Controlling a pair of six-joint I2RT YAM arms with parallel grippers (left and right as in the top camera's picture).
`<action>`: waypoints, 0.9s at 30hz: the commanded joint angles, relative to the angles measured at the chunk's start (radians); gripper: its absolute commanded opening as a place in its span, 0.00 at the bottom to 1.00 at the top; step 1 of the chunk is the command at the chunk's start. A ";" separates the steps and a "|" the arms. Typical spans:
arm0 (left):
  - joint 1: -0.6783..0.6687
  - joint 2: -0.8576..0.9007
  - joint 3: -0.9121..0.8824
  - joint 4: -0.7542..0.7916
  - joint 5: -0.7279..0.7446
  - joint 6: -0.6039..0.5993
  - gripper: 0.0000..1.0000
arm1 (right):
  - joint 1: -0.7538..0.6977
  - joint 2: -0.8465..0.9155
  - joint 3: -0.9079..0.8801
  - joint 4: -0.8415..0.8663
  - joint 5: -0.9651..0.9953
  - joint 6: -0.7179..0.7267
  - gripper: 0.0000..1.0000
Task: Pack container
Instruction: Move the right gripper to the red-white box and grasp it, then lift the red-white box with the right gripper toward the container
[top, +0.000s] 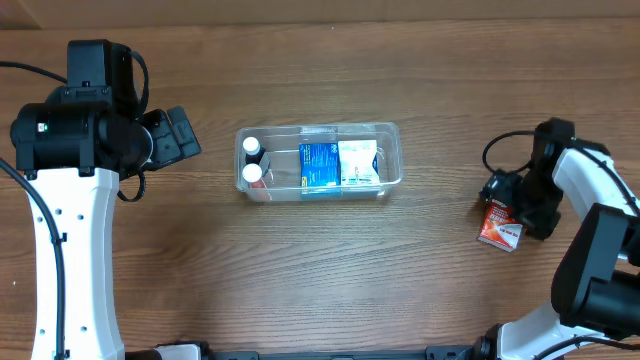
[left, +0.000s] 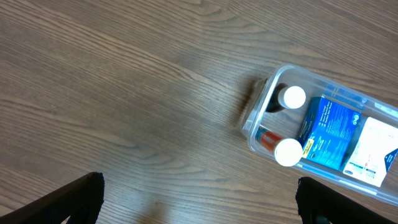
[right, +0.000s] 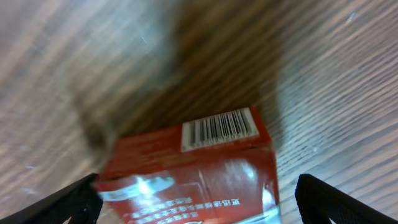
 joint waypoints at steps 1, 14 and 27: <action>0.000 -0.002 -0.007 0.002 0.008 0.019 1.00 | 0.000 0.001 -0.052 0.040 -0.017 -0.003 1.00; 0.000 -0.002 -0.007 0.001 0.008 0.020 1.00 | 0.000 0.001 -0.074 0.092 -0.017 -0.003 0.84; 0.000 -0.002 -0.007 0.002 0.008 0.019 1.00 | 0.000 0.001 -0.074 0.092 -0.018 -0.003 0.73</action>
